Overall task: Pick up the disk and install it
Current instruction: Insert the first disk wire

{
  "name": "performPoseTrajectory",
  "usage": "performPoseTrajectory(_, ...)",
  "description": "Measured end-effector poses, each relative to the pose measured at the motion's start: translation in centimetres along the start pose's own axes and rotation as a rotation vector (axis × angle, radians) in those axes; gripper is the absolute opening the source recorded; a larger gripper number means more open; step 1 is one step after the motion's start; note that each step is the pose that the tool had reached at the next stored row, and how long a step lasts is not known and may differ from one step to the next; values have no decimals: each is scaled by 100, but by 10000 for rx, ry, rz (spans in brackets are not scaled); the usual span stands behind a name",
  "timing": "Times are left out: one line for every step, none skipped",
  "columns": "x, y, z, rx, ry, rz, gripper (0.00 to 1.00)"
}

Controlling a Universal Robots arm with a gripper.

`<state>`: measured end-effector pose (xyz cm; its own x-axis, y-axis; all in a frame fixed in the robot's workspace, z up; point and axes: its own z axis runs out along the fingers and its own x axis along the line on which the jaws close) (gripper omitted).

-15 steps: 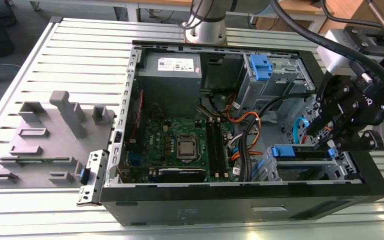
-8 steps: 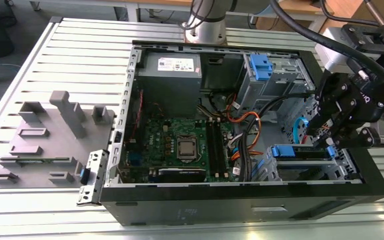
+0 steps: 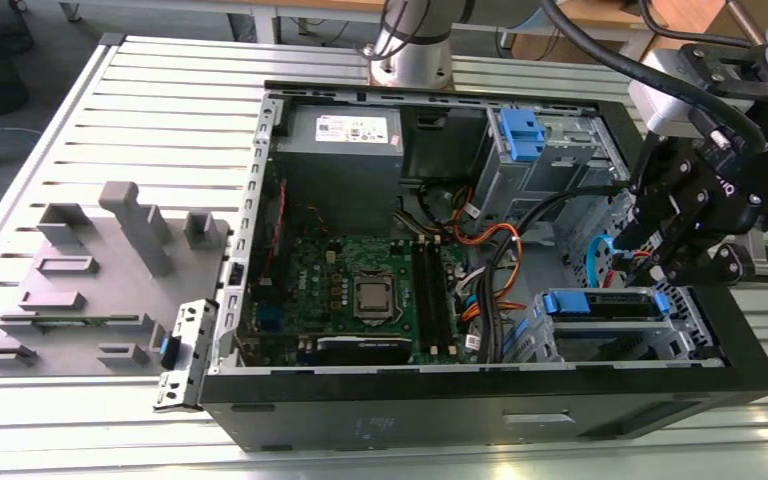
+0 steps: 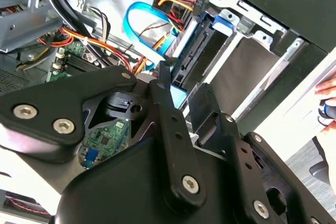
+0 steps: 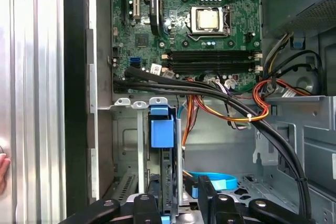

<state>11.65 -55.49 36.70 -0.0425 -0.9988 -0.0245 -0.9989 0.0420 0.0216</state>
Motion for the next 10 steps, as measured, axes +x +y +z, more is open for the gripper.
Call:
performPoseTrajectory(-9,-6,4,0,0,0,42)
performPoseTrajectory(-16,-9,9,0,0,0,42)
performPoseTrajectory(-22,-9,19,0,-1,2,42)
performPoseTrajectory(-26,-9,31,0,-3,2,42)
performPoseTrajectory(-29,-10,43,1,-3,1,42)
performPoseTrajectory(-31,-10,54,2,0,1,42)
performPoseTrajectory(-32,-11,68,4,-2,0,42)
performPoseTrajectory(-33,-11,82,6,-3,-1,42)
performPoseTrajectory(-33,-12,95,8,-1,-1,42)
performPoseTrajectory(-34,-12,109,9,0,-1,42)
